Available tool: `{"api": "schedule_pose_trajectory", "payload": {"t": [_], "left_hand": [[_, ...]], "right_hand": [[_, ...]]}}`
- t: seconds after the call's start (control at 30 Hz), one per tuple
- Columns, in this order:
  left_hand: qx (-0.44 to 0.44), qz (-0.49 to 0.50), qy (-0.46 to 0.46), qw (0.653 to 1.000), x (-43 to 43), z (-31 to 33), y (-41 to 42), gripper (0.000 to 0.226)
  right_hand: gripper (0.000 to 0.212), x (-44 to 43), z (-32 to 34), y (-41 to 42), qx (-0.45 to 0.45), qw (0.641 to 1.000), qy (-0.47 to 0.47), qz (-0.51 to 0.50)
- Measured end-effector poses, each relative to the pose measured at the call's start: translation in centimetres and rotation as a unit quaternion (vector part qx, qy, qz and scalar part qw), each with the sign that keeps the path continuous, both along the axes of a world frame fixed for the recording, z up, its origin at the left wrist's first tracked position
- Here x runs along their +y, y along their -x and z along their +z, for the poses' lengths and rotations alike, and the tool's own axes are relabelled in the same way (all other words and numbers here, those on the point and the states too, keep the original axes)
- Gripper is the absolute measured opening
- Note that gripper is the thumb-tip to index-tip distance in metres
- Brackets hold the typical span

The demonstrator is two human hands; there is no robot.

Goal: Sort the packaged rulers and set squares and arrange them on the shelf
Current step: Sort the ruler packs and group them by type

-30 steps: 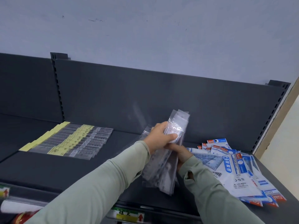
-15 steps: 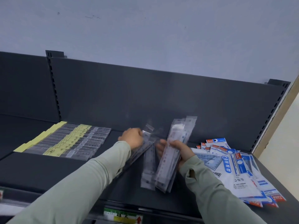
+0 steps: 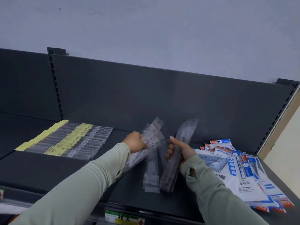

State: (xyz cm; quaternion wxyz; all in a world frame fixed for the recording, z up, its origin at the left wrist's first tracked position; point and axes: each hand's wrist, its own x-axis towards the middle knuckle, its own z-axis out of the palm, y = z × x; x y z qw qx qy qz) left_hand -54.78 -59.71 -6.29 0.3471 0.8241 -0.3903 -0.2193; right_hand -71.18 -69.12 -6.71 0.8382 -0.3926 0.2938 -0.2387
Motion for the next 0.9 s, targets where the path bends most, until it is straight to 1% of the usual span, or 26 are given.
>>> {"api": "schedule_pose_trajectory", "payload": {"t": [0.1, 0.13, 0.23, 0.3, 0.33, 0.4, 0.47, 0.63, 0.7, 0.77, 0.83, 0.9], "left_hand": [[0.124, -0.005, 0.097, 0.987, -0.4, 0.5, 0.9, 0.015], [0.157, -0.006, 0.126, 0.98, -0.5, 0.8, 1.3, 0.014], [0.227, -0.018, 0.196, 0.954, -0.7, 1.7, 2.5, 0.021], [0.272, -0.032, 0.226, 0.935, -0.6, 2.3, 3.1, 0.024], [0.294, -0.042, 0.237, 0.925, -0.6, 2.5, 3.4, 0.029], [0.303, -0.059, 0.25, 0.918, -0.6, 3.0, 4.1, 0.034], [0.299, -0.052, 0.259, 0.917, -0.8, 3.2, 4.6, 0.034], [0.305, 0.031, 0.257, 0.917, -1.2, 2.6, 4.4, 0.021], [0.315, 0.062, 0.273, 0.907, -1.3, 2.5, 4.3, 0.019], [0.335, 0.077, 0.304, 0.888, -1.2, 2.8, 4.2, 0.023], [0.324, 0.047, 0.319, 0.89, -0.9, 3.2, 4.1, 0.023], [0.285, -0.022, 0.307, 0.908, -0.5, 3.6, 3.8, 0.023]], "right_hand": [[0.023, -0.1, -0.1, -0.1, 0.006, 1.0, 0.005, -0.01], [0.025, -0.1, 0.0, -0.1, 0.006, 1.0, 0.008, -0.01], [0.028, -0.2, -0.2, -0.3, -0.009, 1.0, 0.011, -0.013], [0.02, -0.1, -0.2, -0.1, -0.028, 0.999, 0.027, 0.007], [0.022, 0.1, -0.2, -0.1, -0.036, 0.998, 0.039, 0.016], [0.038, 0.3, -0.1, 0.1, -0.032, 0.998, 0.052, 0.019], [0.041, 0.5, 0.0, 0.2, -0.024, 0.998, 0.055, -0.001], [0.06, 0.2, -0.1, 0.3, 0.012, 0.998, 0.056, -0.034], [0.067, 0.0, -0.1, 0.4, 0.02, 0.997, 0.058, -0.055], [0.076, -0.2, -0.1, 0.5, 0.026, 0.995, 0.058, -0.076], [0.079, -0.4, -0.2, 0.6, 0.032, 0.993, 0.066, -0.092], [0.086, -0.9, -0.5, 0.5, 0.035, 0.991, 0.073, -0.109]]}}
